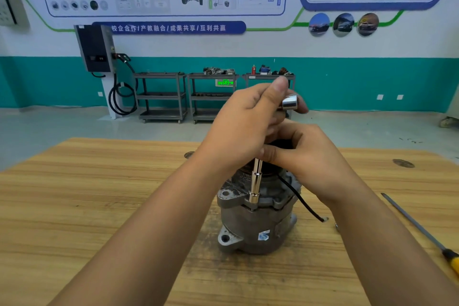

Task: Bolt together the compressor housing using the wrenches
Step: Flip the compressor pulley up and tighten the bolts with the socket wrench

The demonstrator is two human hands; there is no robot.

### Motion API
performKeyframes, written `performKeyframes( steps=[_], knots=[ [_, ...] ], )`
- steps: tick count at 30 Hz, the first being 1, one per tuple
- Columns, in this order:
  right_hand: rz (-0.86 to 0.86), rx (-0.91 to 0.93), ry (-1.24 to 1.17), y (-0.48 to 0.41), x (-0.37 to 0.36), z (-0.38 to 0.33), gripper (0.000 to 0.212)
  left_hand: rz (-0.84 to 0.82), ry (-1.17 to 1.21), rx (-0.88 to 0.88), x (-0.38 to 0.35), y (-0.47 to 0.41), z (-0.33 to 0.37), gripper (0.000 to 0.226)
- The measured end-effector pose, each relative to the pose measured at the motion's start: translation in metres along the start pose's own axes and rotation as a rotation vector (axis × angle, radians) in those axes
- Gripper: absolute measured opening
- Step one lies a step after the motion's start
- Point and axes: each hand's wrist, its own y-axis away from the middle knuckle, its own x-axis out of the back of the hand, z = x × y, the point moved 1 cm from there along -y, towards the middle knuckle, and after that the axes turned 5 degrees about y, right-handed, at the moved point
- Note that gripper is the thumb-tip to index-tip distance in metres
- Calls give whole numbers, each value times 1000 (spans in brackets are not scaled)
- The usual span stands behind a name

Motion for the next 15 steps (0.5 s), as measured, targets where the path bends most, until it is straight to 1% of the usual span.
performKeyframes(
  steps=[2, 4, 5, 7, 9, 11, 13, 15],
  knots=[
    [-2, -10, -18, -1, 0, 2, 26, -155, 199, 63, 7, 1, 0, 46],
    [-9, -9, -33, -1, 0, 2, 30, -297, 320, 107, 14, 0, -1, 47],
    [-14, -3, -35, -1, -1, 1, 31, -332, 339, 110, 15, 0, -1, 47],
    [-20, 20, -21, -1, -2, -2, 29, -327, 348, 107, 15, 0, -1, 47],
    [-11, 26, 31, -1, -3, -3, 21, -239, 292, 75, 21, 3, -3, 44],
    [-6, 19, 76, -2, -4, -1, 11, -80, 125, 34, 38, 9, -9, 38],
    [-8, 11, 62, -1, -5, -1, 8, 96, -101, 37, 62, 19, -15, 27],
    [-7, 7, 31, -1, -7, -2, 9, 219, -429, 69, 87, 32, -28, 24]
  ],
)
